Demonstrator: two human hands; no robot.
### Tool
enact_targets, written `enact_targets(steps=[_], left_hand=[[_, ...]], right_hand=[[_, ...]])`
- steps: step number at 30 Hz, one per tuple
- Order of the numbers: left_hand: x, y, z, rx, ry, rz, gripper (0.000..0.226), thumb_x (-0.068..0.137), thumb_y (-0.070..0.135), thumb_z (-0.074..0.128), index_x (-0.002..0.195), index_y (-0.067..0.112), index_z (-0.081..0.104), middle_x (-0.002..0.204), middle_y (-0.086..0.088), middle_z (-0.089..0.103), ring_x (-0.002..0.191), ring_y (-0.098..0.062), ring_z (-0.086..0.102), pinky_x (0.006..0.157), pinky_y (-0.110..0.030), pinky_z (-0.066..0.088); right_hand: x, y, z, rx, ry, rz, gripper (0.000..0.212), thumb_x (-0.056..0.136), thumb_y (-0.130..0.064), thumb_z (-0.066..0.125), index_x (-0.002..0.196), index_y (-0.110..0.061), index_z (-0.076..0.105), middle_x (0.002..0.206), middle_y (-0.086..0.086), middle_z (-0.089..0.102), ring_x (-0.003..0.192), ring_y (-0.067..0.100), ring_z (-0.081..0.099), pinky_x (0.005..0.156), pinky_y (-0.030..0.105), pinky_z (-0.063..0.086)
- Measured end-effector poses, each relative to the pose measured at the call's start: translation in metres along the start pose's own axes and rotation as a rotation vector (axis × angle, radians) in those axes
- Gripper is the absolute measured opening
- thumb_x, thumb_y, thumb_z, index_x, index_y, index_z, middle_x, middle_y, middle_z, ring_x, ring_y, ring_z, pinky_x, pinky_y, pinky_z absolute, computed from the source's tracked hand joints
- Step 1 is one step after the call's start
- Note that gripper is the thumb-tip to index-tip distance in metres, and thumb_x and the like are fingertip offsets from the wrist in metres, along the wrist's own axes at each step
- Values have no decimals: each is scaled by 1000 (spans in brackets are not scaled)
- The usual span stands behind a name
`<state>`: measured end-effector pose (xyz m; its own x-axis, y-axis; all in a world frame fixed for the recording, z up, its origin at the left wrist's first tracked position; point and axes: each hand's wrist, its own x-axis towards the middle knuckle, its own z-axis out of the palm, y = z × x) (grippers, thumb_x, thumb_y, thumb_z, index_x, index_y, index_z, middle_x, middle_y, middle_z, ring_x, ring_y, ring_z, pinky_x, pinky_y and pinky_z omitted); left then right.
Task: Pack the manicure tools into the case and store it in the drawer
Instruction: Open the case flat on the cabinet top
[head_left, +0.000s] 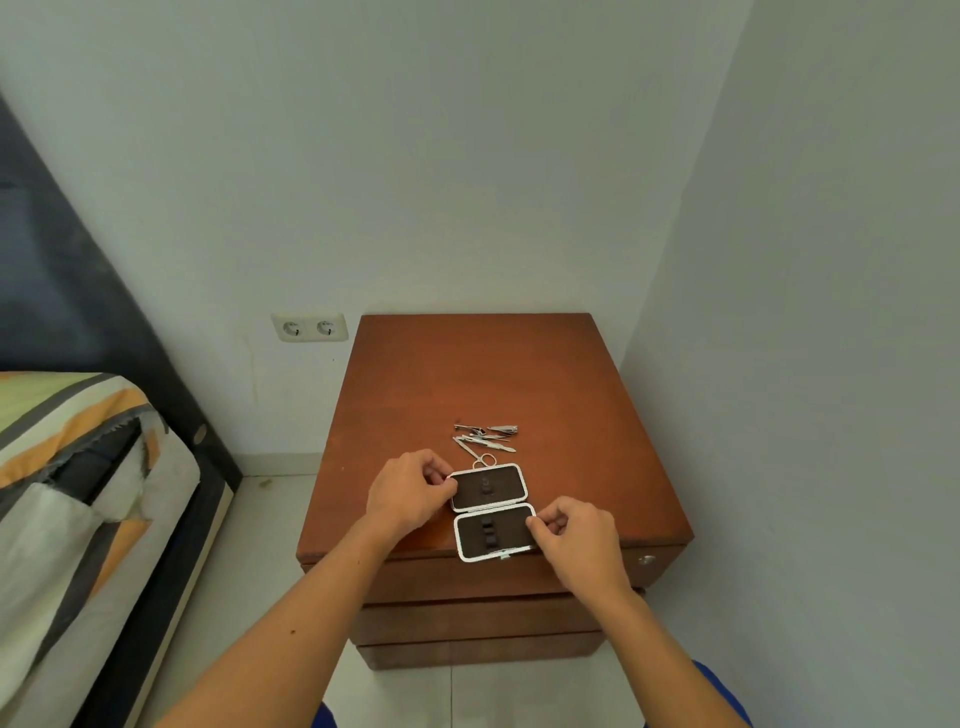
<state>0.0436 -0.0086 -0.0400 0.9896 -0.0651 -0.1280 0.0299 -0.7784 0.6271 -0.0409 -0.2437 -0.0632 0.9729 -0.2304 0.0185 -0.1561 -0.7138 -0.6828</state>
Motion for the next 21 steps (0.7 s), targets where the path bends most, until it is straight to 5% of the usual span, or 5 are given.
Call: enact_targets(steps=[6, 21], left_hand=[[-23, -21, -14, -8, -192, 4, 30, 81, 48, 89, 86, 24, 72, 71, 11, 77, 70, -6, 72, 67, -31, 58], [-57, -29, 5, -48, -73, 104, 48, 60, 74, 86, 71, 28, 73, 72, 15, 70, 73, -5, 63, 61, -18, 45]], right_hand=[[20, -5, -8, -78, -28, -69, 14, 89, -32, 77, 75, -29, 73, 78, -13, 62, 77, 7, 59, 70, 28, 45], [78, -19, 6, -25, -83, -124, 15, 79, -39, 88, 75, -29, 77, 81, -9, 64, 76, 8, 61, 71, 31, 50]])
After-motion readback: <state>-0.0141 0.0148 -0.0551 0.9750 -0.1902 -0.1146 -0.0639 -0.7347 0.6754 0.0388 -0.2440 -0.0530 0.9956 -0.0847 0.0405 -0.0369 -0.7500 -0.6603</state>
